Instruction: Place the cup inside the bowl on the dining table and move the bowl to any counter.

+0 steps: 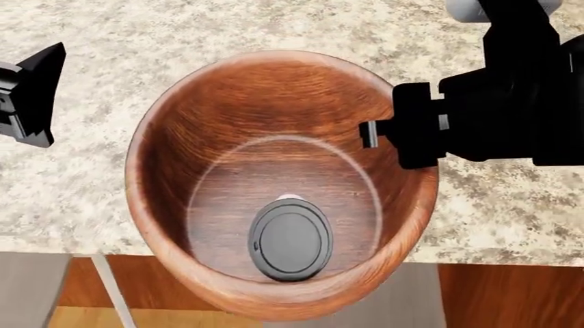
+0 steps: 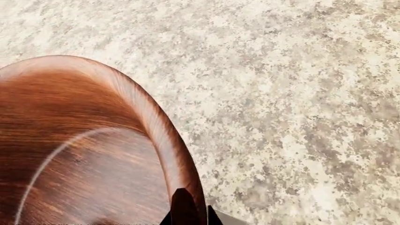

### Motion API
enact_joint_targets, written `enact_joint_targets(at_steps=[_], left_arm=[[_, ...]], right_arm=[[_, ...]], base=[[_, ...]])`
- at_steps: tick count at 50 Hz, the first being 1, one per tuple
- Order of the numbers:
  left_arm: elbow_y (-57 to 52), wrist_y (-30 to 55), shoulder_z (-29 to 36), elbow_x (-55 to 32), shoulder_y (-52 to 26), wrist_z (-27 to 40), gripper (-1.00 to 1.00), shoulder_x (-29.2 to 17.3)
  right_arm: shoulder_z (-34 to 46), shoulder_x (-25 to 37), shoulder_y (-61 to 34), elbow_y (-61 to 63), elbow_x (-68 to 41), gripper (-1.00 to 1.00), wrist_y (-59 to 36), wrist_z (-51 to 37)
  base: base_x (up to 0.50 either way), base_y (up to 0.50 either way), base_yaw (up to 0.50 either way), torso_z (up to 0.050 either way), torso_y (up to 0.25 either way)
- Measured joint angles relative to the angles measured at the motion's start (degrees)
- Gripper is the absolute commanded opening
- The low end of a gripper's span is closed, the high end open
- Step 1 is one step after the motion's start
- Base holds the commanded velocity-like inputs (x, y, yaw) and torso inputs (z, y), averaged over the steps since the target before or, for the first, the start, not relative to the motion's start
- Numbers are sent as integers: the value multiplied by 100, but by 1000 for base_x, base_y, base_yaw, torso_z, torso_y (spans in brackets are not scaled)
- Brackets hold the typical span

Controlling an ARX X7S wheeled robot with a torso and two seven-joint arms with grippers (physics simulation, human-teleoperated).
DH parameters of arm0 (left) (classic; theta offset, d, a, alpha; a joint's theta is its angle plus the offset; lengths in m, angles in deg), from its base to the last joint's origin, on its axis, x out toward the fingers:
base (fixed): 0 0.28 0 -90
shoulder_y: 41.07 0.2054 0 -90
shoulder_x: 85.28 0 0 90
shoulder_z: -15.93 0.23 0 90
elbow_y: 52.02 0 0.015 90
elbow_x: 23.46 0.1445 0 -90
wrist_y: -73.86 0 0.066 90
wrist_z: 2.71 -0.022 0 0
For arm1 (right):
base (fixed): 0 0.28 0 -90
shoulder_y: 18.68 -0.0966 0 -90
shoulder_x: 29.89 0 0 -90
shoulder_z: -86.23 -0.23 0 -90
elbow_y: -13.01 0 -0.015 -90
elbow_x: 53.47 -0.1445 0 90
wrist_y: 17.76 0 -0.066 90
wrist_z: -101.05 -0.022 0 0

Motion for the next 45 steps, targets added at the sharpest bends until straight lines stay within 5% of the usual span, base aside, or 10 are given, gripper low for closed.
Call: enact_joint_targets(at_steps=[45], left_arm=[[-131, -129, -82, -64, 142, 81, 100, -113]], right_arm=[[-171, 150, 406, 242, 19, -100, 464, -51]], base=[[-295, 462, 0, 0, 0]])
